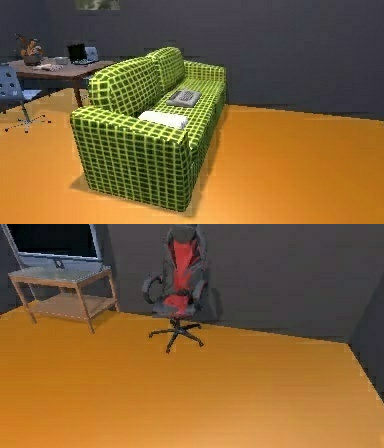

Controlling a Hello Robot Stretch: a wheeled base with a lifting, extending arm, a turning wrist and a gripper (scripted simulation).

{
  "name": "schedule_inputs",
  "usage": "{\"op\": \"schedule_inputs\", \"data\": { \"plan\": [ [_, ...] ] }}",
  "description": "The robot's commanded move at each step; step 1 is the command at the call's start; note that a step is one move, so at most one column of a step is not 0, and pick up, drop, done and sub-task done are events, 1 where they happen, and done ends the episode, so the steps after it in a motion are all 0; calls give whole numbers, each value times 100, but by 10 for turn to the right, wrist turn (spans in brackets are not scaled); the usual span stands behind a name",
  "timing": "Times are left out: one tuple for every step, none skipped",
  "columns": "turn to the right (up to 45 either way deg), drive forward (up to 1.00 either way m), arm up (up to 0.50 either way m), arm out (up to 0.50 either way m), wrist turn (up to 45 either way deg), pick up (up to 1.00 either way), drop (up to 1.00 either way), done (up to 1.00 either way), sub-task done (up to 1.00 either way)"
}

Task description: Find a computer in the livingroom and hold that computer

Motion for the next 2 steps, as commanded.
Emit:
{"op": "schedule_inputs", "data": {
  "plan": [
    [-450,0,0,0,0,0,0,0,0],
    [0,100,0,0,0,0,0,0,0]
  ]
}}
